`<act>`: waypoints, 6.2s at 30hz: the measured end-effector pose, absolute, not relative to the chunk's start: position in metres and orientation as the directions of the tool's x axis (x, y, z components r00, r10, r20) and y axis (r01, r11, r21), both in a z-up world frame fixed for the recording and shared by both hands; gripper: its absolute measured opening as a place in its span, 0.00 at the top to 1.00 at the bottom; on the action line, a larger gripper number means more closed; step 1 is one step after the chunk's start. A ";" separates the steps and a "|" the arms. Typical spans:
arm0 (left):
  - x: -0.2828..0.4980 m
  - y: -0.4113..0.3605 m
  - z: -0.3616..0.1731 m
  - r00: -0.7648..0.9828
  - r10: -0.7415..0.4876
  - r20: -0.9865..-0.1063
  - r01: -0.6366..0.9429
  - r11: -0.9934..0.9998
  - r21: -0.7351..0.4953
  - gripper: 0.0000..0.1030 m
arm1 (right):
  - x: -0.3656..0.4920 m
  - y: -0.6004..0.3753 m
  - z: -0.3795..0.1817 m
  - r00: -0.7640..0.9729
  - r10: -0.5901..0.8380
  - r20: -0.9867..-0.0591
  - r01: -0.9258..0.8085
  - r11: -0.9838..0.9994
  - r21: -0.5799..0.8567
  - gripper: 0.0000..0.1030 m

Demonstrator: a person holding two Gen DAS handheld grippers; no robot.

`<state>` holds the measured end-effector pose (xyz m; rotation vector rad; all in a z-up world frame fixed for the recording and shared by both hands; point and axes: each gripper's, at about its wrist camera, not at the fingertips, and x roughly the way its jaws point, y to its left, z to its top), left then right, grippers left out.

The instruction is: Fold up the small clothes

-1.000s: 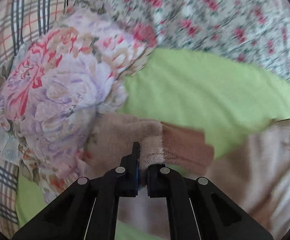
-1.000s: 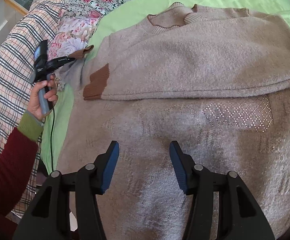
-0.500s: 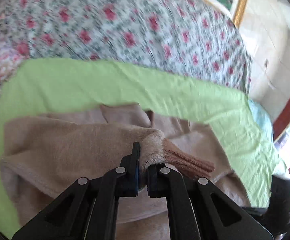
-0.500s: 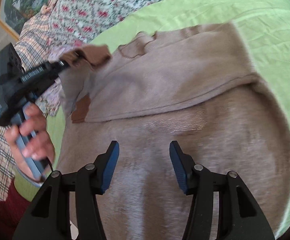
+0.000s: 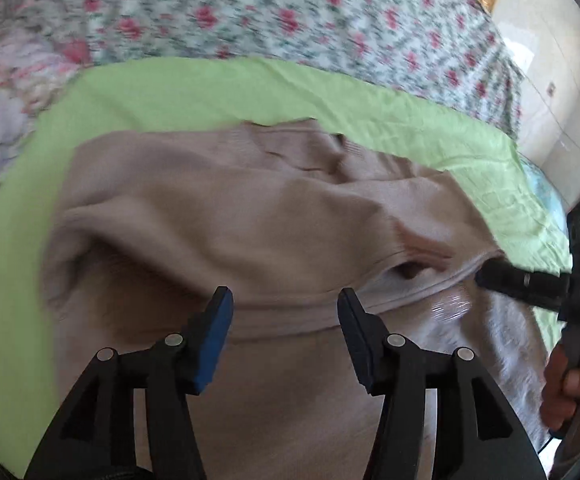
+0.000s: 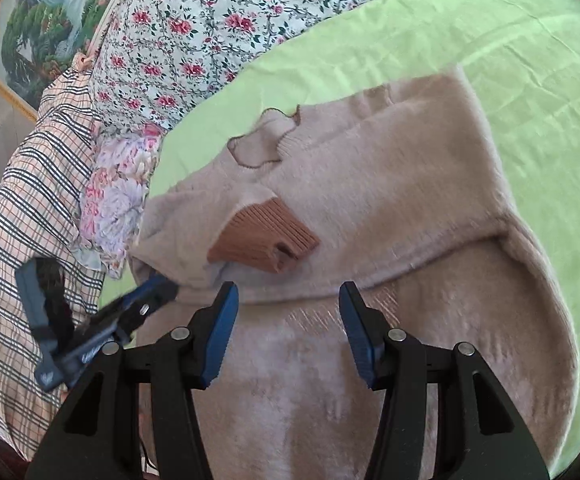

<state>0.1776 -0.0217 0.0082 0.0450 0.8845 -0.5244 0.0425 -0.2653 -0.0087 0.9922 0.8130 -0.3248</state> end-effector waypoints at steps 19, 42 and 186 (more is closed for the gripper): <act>0.242 0.080 -0.016 0.588 -0.126 -0.799 0.146 0.988 -0.049 0.75 | 0.074 -0.304 0.033 0.742 -0.073 -0.667 0.562 0.611 0.558 0.88; 0.236 0.106 -0.010 0.526 -0.287 -0.800 0.212 0.956 -0.204 0.47 | 0.040 -0.326 -0.042 0.606 -0.021 -0.795 0.682 0.527 0.507 0.50; 0.293 0.052 0.009 0.544 -0.467 -0.697 0.284 0.884 -0.371 0.52 | 0.036 -0.336 -0.009 0.618 -0.077 -0.782 0.659 0.594 0.461 0.75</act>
